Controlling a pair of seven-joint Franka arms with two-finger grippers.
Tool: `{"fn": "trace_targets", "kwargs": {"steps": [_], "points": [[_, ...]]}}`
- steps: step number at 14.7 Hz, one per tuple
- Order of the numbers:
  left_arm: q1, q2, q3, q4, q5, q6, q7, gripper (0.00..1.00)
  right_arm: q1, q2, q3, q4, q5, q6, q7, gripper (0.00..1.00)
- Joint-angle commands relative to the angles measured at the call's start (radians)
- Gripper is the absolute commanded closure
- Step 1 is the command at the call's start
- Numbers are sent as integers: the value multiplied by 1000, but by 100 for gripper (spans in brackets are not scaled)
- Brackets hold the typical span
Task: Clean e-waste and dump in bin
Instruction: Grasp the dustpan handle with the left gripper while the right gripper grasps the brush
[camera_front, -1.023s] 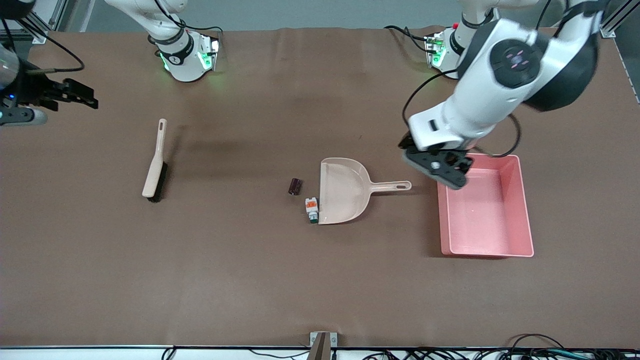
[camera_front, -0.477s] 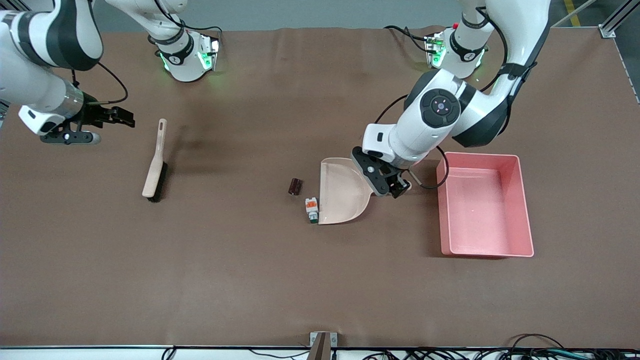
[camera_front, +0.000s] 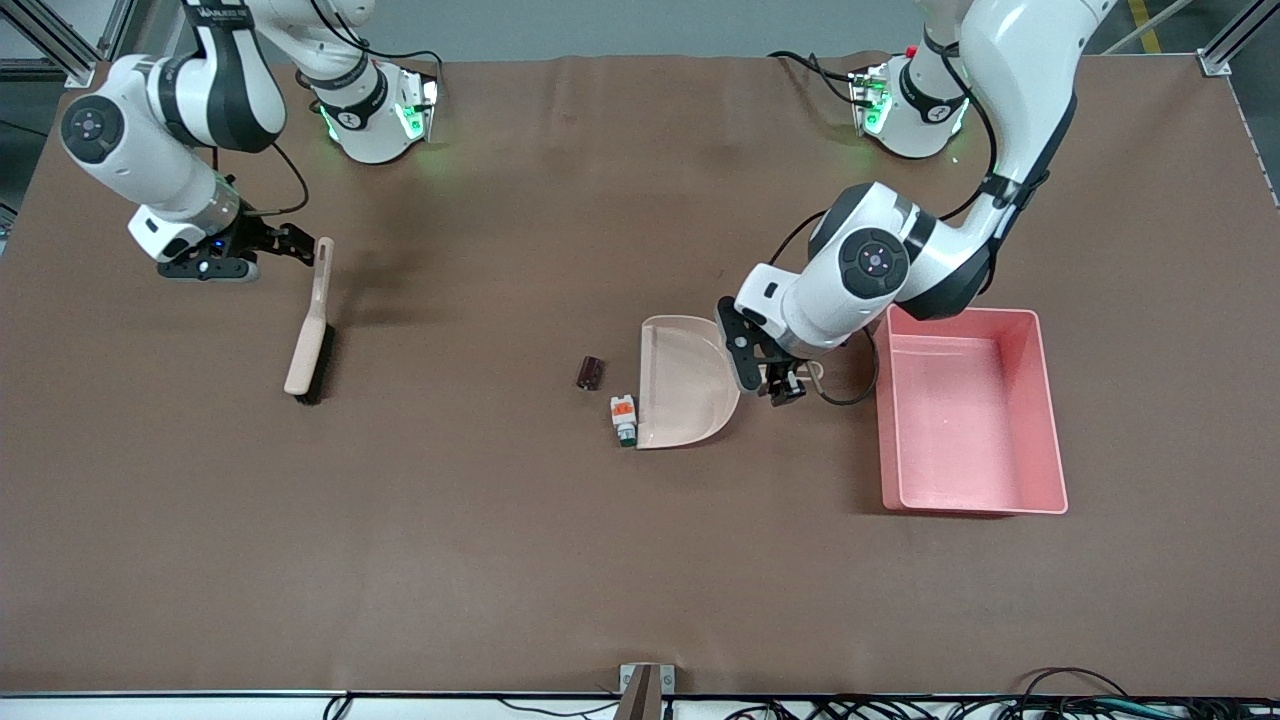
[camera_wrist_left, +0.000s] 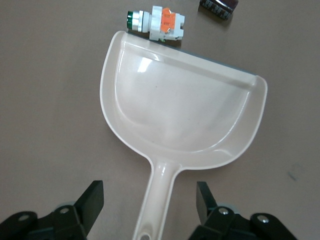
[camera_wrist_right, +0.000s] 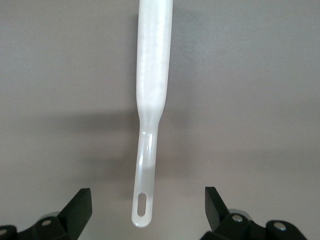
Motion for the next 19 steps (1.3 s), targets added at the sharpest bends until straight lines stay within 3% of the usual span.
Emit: {"fn": "trace_targets", "kwargs": {"steps": [1, 5, 10, 13, 19], "points": [[41, 53, -7, -11, 13, 78, 129, 19, -4, -5, 6, -71, 5, 88, 5, 0], [49, 57, -7, -47, 13, 78, 166, 22, -8, 110, 6, -96, 5, 237, 7, 0], [49, 68, -7, -71, 13, 78, 203, 26, -6, 195, 8, -101, 5, 314, 8, 2], [49, 74, -7, -71, 13, 88, 260, 31, -1, 210, 8, -97, 5, 312, 10, 26], [35, 100, -6, -69, 13, 116, 261, 33, 3, 222, 9, -93, 7, 314, 14, 48]]}}
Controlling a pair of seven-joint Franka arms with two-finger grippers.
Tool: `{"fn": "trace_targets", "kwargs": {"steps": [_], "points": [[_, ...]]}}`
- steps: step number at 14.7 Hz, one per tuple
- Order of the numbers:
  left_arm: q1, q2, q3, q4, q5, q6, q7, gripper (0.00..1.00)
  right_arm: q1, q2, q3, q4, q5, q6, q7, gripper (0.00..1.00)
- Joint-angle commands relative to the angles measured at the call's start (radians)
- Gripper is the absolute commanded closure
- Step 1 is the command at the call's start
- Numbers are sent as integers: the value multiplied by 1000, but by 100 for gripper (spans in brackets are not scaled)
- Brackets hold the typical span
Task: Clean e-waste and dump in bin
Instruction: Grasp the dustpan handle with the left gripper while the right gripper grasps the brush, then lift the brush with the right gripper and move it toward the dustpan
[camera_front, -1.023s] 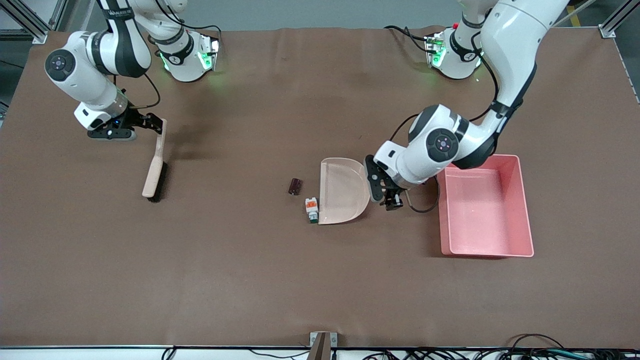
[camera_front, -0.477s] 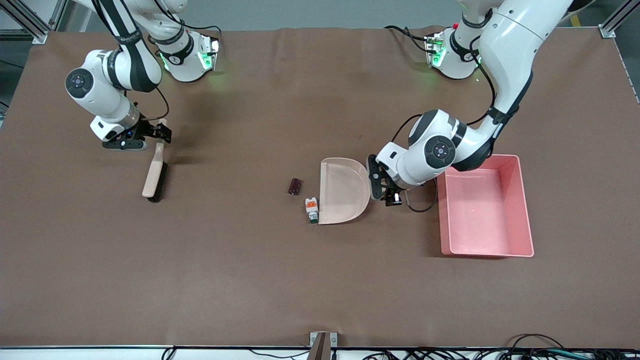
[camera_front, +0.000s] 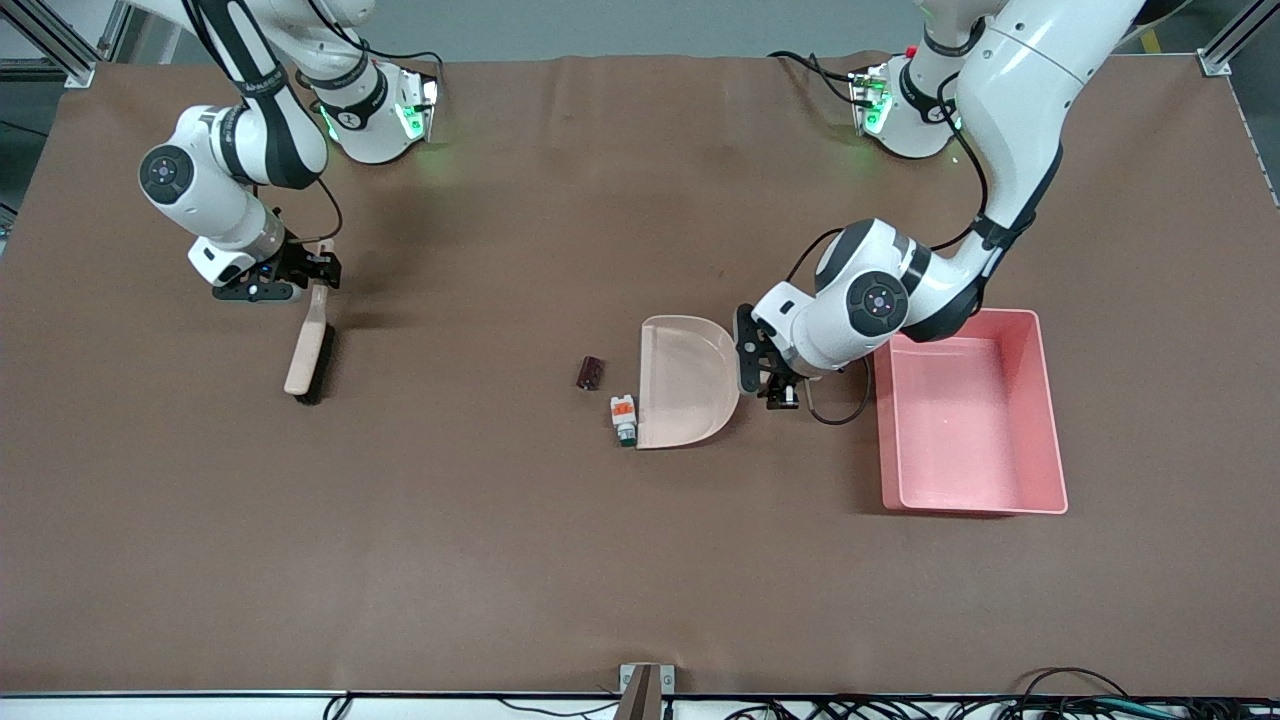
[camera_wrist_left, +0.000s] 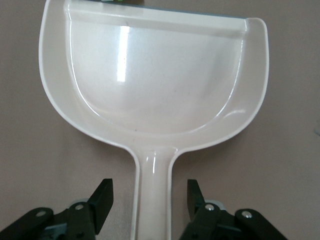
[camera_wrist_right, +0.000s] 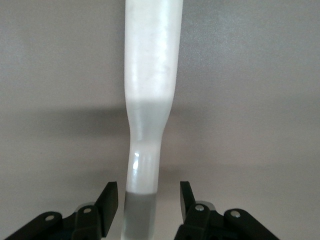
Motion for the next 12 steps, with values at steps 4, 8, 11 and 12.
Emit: {"fn": "trace_targets", "kwargs": {"steps": [4, 8, 11, 12], "points": [[-19, 16, -3, -6, 19, 41, 12, 38, 7, 1, 8, -25, 7, 26, 17, 63], [-21, 18, -3, -6, 86, 41, -3, 45, 16, 1, 8, -24, 13, 26, 17, 78], [-44, 18, -1, -1, 88, 39, -34, 47, 19, 1, 8, -22, 34, 23, 18, 97], [-48, 18, -1, -3, 89, 39, -40, 49, 19, 1, 8, -20, 47, 16, 18, 99]]}}
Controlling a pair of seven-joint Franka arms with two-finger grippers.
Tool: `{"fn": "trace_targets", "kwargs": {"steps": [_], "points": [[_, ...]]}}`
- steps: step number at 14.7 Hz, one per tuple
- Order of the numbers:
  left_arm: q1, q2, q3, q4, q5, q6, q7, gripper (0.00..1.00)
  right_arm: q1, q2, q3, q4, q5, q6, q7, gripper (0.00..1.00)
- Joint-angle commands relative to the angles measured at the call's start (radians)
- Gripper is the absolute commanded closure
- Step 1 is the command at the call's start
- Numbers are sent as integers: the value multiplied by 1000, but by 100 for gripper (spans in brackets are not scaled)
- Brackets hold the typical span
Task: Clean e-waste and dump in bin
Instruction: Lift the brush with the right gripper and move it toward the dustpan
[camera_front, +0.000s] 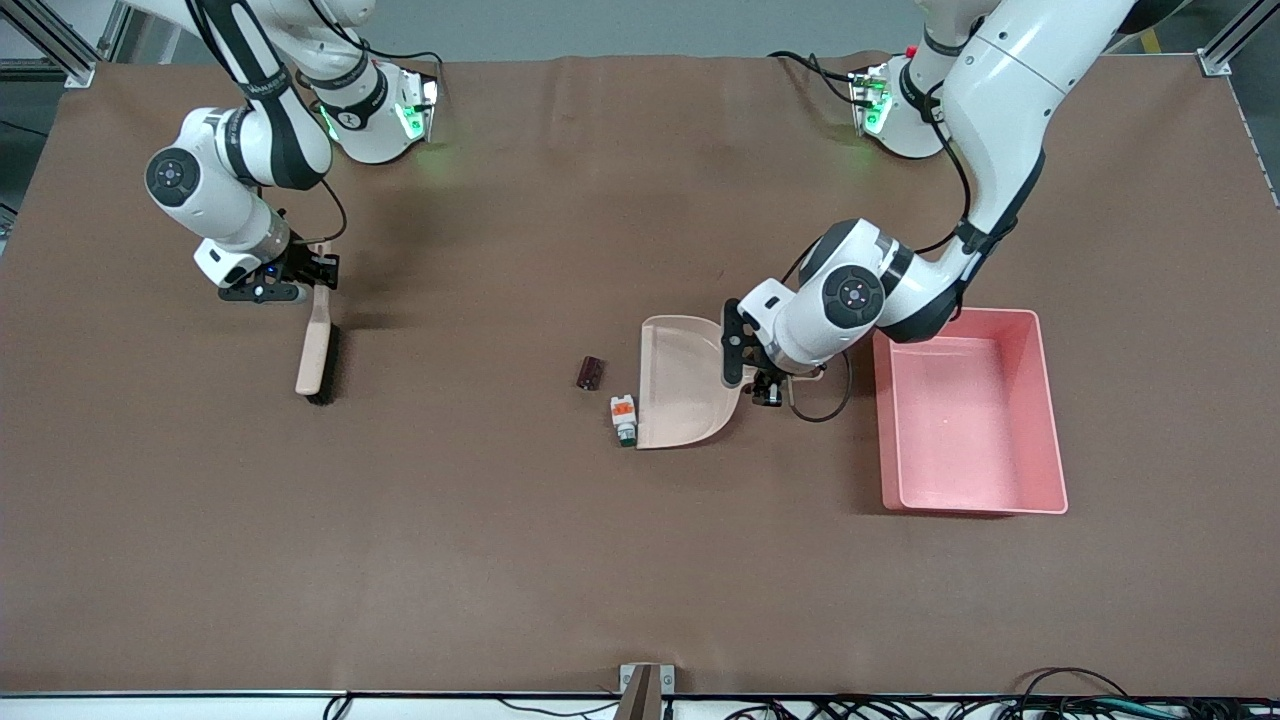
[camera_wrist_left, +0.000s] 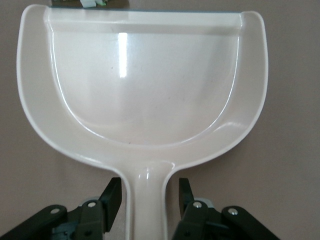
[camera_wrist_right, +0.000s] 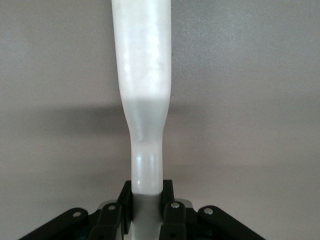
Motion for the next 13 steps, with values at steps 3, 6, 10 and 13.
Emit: {"fn": "trace_targets", "kwargs": {"steps": [3, 6, 10, 13], "points": [[-22, 0, 1, -1, 20, 14, -31, 52, 25, -13, 4, 32, 71, -66, 43, 100], [-21, 8, 1, 4, 74, 14, -46, 55, 28, -15, 6, 119, 109, -203, 43, 100], [-21, 11, 1, 5, 128, 14, -119, 60, 106, -10, 7, 200, 193, -238, 63, 100], [-21, 11, 1, 5, 128, 14, -121, 71, 200, 71, 9, 281, 206, -239, 150, 100]]}}
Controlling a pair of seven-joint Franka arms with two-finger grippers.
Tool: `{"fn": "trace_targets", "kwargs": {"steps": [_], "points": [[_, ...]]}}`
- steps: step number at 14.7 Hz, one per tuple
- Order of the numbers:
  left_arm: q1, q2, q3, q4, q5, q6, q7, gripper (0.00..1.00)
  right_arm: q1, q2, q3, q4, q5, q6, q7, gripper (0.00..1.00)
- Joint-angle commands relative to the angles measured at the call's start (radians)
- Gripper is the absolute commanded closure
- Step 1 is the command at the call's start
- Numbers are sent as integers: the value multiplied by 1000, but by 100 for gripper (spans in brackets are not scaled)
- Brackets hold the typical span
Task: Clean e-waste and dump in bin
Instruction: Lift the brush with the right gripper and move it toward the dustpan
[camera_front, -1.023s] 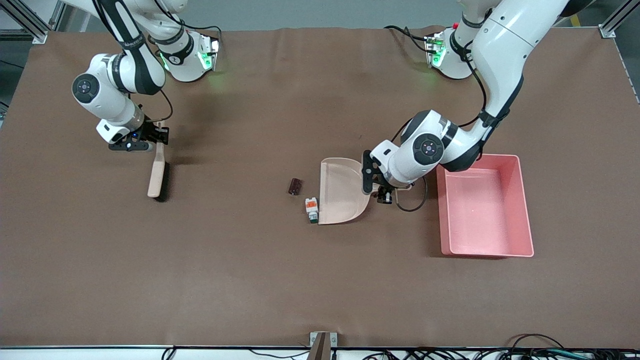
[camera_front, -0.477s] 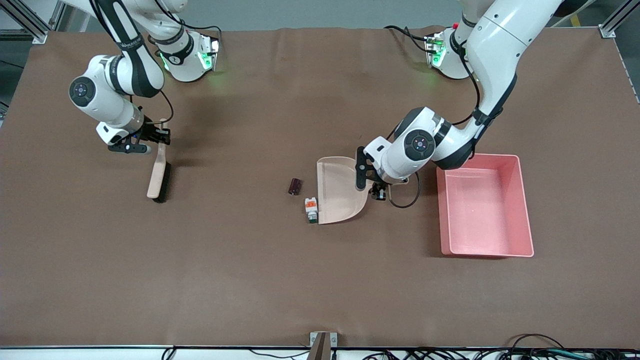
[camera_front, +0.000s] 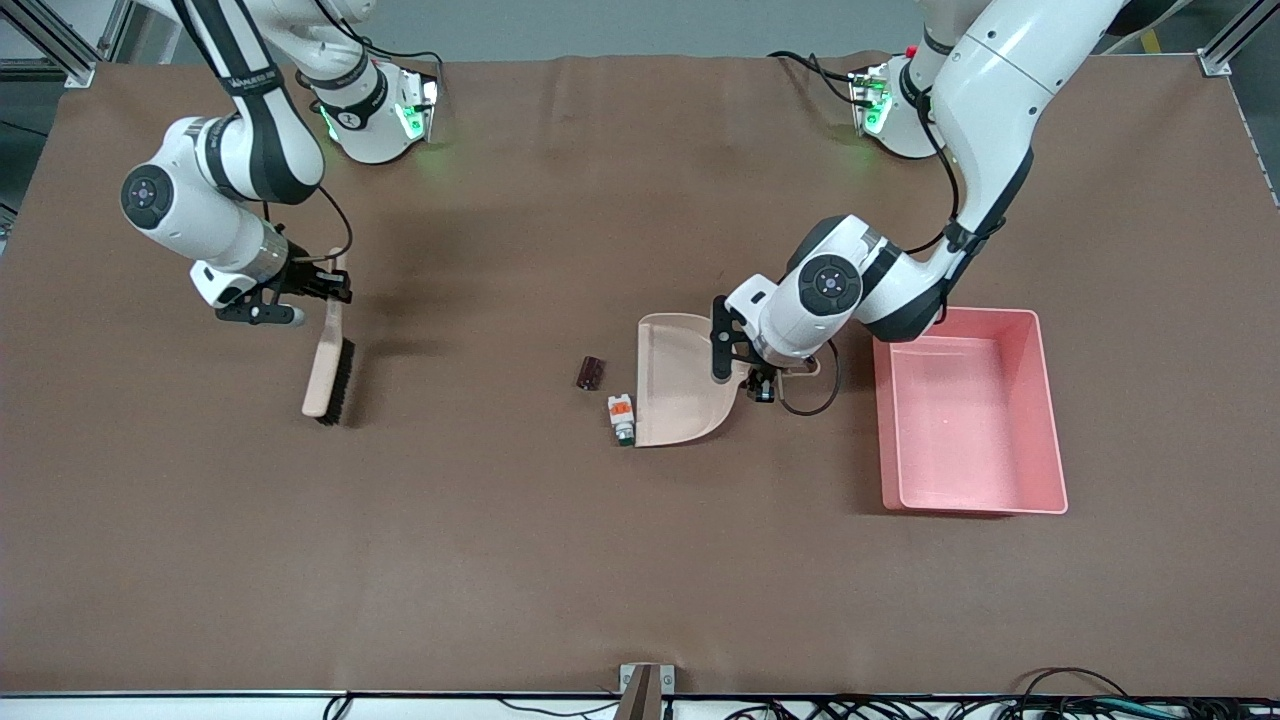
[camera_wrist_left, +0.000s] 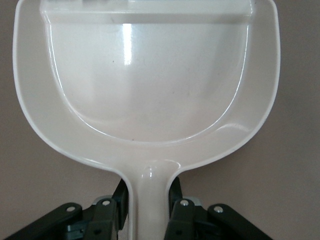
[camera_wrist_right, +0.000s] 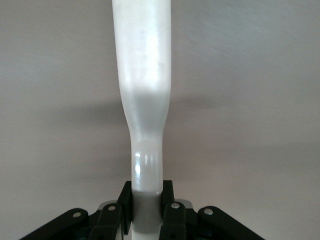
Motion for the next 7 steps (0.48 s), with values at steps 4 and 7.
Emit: {"fn": "trace_targets", "kwargs": {"steps": [4, 7], "points": [[-3, 4, 1, 7, 23, 11, -26, 82, 239, 128, -1, 151, 64, -12, 286, 100], [-3, 4, 1, 17, 29, 6, -26, 88, 402, 189, -1, 209, 67, 10, 458, 100]]}}
